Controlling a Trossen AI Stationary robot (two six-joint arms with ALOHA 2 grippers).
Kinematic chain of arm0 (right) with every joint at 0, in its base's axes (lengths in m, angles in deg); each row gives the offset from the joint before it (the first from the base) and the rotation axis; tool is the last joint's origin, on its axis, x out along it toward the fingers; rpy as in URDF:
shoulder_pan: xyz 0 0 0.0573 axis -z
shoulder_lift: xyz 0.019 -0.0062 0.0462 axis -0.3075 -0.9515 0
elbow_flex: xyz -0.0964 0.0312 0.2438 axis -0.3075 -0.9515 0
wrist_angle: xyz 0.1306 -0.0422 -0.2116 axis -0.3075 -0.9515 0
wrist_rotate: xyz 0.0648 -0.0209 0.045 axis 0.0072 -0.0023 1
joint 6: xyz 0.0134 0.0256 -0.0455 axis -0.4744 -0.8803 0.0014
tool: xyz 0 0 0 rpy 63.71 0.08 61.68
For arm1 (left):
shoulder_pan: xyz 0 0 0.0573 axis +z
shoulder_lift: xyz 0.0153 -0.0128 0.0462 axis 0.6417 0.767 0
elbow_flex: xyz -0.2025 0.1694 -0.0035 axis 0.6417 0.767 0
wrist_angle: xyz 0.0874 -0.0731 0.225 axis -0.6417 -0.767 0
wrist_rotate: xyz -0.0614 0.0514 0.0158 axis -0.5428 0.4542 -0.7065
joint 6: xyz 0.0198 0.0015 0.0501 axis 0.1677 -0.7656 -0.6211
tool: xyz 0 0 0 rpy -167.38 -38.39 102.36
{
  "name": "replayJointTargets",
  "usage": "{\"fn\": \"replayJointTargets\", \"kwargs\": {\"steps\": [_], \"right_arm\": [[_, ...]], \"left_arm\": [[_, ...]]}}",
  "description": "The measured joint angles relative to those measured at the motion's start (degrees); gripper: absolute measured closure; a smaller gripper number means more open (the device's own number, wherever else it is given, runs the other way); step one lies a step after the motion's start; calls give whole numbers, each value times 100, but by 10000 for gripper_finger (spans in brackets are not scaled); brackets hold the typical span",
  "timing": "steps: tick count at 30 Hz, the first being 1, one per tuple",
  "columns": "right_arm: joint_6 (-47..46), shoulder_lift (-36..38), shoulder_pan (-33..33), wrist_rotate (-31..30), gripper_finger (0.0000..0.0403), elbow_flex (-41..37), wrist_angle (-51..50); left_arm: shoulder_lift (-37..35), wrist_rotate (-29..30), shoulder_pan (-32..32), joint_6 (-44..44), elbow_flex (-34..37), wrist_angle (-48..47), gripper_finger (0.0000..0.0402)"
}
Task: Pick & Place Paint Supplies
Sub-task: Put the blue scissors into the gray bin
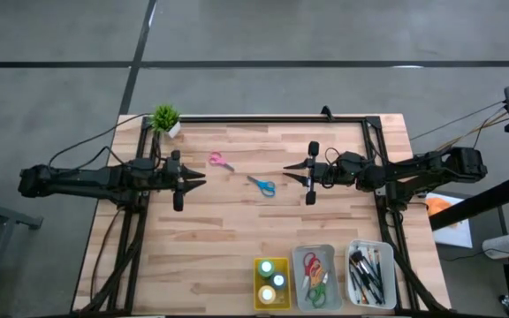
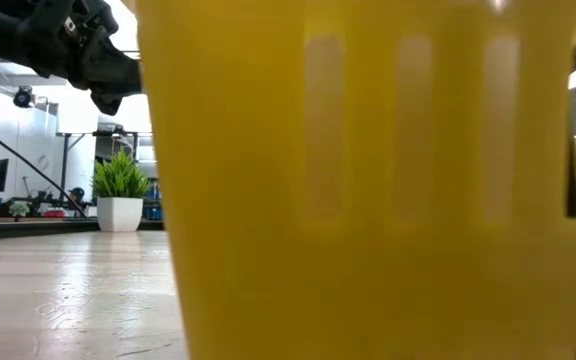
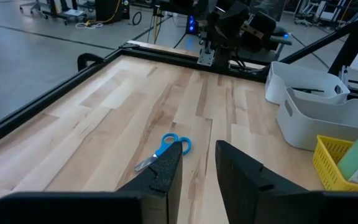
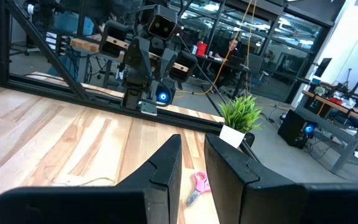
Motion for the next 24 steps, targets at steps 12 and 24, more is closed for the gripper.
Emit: {"fn": "replayJointTargets", "kwargs": {"steps": [12, 24], "right_arm": [[-432, 0, -11, 5, 336, 0, -2], [-1685, -10, -15, -416, 336, 618, -2304]], "left_arm": [[0, 0, 1, 0, 0, 0, 302], [0, 0, 1, 0, 2, -11, 302]]}}
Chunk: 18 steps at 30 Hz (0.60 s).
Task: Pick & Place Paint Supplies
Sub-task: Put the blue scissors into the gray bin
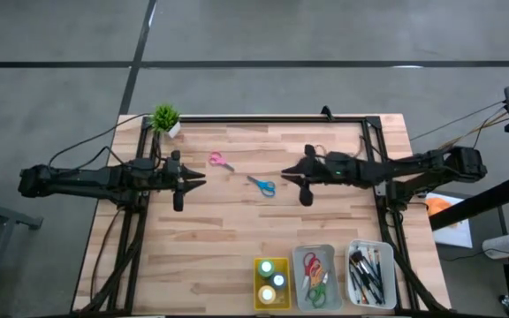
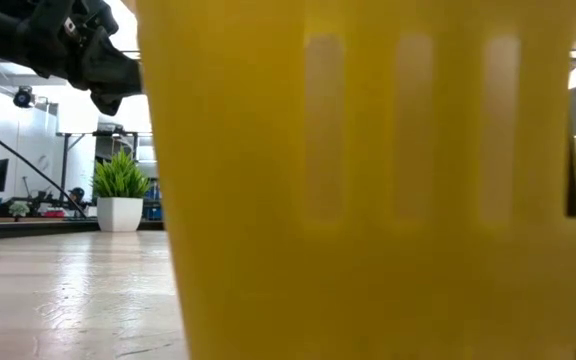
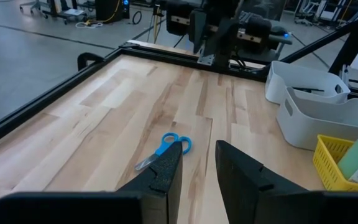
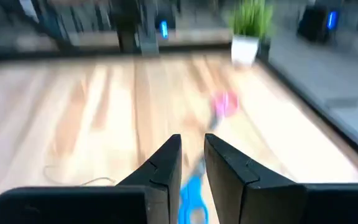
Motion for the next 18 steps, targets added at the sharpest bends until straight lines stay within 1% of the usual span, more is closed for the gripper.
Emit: {"fn": "replayJointTargets", "kwargs": {"steps": [3, 5, 11, 14, 16, 18], "right_arm": [[-46, -179, -37, -32, 336, 625, -1507], [-129, -438, -107, -32, 336, 953, -2061], [-128, -1435, -329, 7, 336, 1636, -2253], [-112, -1861, -407, 9, 336, 2019, -2671], [-259, -2103, -427, 24, 336, 2278, -2972], [-393, -2322, -435, 164, 336, 2507, -3231]], "left_arm": [[-1, 0, 0, 0, 0, -22, 302], [-1, 0, 0, 0, 0, -58, 302], [0, 0, 0, 0, 0, -138, 302], [-2, 0, 0, 0, 0, -139, 302], [-2, 0, 0, 0, 0, -140, 302], [-2, 0, 0, 0, 0, -142, 302]]}}
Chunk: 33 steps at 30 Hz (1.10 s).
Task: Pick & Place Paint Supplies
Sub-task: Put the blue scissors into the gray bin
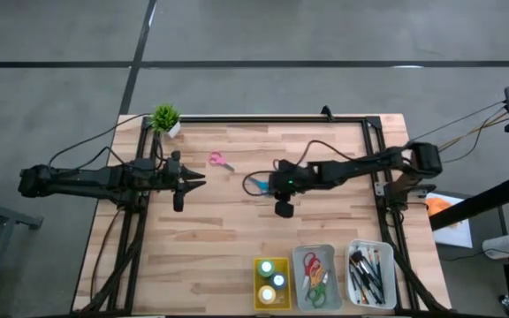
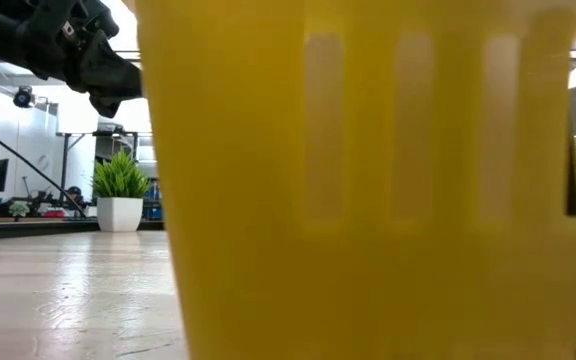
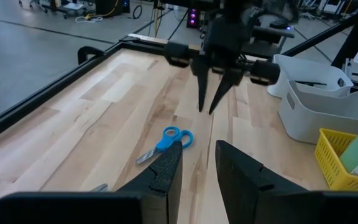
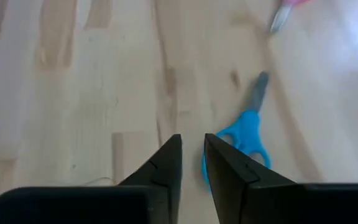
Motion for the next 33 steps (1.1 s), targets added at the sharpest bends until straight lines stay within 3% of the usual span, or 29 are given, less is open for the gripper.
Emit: {"fn": "replayJointTargets", "kwargs": {"steps": [5, 15, 25, 33], "right_arm": [[-96, -430, -33, 346, 336, 419, -338], [-430, -839, -20, 243, 335, 880, -881], [-102, -837, -15, 130, 259, 689, -879], [358, -837, -13, -16, 252, 451, -693]], "left_arm": [[0, 0, 0, 0, 0, -37, 302], [2, 0, 0, 0, 0, -224, 302], [8, 0, 0, 0, 0, -299, 302], [9, 0, 0, 0, 0, -299, 302]]}}
